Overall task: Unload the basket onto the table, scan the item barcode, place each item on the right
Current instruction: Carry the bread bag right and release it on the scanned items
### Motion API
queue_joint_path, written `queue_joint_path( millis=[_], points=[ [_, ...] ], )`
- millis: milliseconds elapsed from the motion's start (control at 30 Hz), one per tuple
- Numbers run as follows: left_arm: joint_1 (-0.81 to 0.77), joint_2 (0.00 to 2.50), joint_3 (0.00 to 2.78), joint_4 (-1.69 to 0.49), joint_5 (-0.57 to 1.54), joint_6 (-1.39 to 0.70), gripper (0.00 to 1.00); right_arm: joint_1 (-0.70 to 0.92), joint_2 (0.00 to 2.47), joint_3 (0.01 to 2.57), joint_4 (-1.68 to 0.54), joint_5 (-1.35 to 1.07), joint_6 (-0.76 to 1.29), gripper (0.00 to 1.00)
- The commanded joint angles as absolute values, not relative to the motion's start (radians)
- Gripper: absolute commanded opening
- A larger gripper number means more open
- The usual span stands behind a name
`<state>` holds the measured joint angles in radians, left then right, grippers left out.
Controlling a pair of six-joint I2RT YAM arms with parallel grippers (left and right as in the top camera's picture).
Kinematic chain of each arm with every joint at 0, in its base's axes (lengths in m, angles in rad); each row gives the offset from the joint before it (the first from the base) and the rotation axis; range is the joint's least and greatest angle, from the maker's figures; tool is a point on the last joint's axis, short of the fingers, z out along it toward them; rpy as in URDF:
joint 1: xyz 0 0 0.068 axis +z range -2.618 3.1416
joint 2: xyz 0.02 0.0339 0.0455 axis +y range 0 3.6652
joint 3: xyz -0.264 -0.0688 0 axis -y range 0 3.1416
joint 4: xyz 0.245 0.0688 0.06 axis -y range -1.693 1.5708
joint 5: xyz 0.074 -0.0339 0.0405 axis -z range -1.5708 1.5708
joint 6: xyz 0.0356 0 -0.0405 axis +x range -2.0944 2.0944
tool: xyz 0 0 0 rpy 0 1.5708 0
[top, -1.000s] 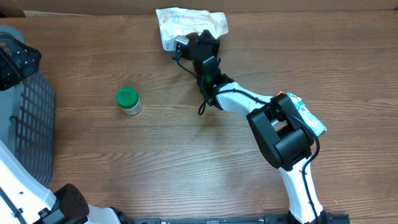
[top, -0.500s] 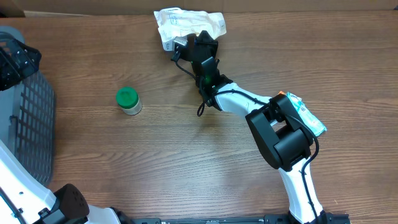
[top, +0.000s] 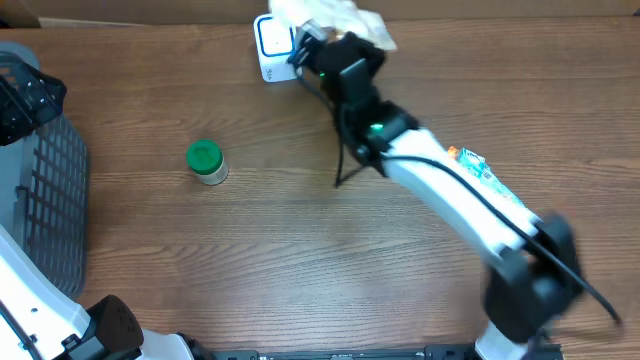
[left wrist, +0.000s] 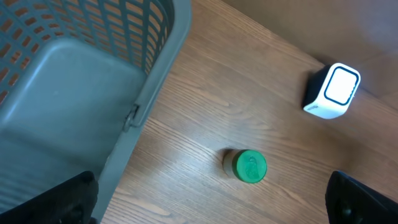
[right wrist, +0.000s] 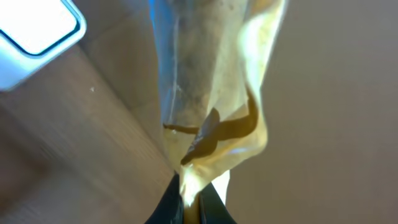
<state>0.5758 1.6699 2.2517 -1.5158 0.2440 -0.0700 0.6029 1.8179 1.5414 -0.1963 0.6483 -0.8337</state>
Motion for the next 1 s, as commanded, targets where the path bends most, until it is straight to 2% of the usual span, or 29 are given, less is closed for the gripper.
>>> queue_joint_path(
  millis=[0, 100, 233, 433, 567, 967],
  points=[
    [0.576, 1.662, 2.267, -1.515, 0.252, -0.047, 1.0, 0.59, 1.634, 1.566, -0.443, 0.479, -0.316, 0.04],
    [0.576, 1.662, 2.267, -1.515, 0.252, -0.047, 0.99, 0.539, 1.533, 1.566, -0.656, 0.251, -0.043, 0.04],
    [0.576, 1.662, 2.267, -1.515, 0.252, -0.047, 0.99, 0.41, 1.466, 1.566, -0.903, 0.036, 0.158, 0.04],
    [0.576, 1.662, 2.267, -1.515, 0.252, -0.047, 1.0, 0.195, 1.48, 1.526, -1.173, -0.154, 0.236, 0.04],
    [0.576, 1.662, 2.267, -1.515, 0.252, -0.047, 1.0, 0.074, 1.481, 1.409, -1.165, -0.176, 0.236, 0.04],
    [0.576, 1.662, 2.267, -1.515, 0.252, -0.047, 0.99, -0.311, 1.481, 1.093, -0.973, -0.544, 0.147, 0.04]
  ],
)
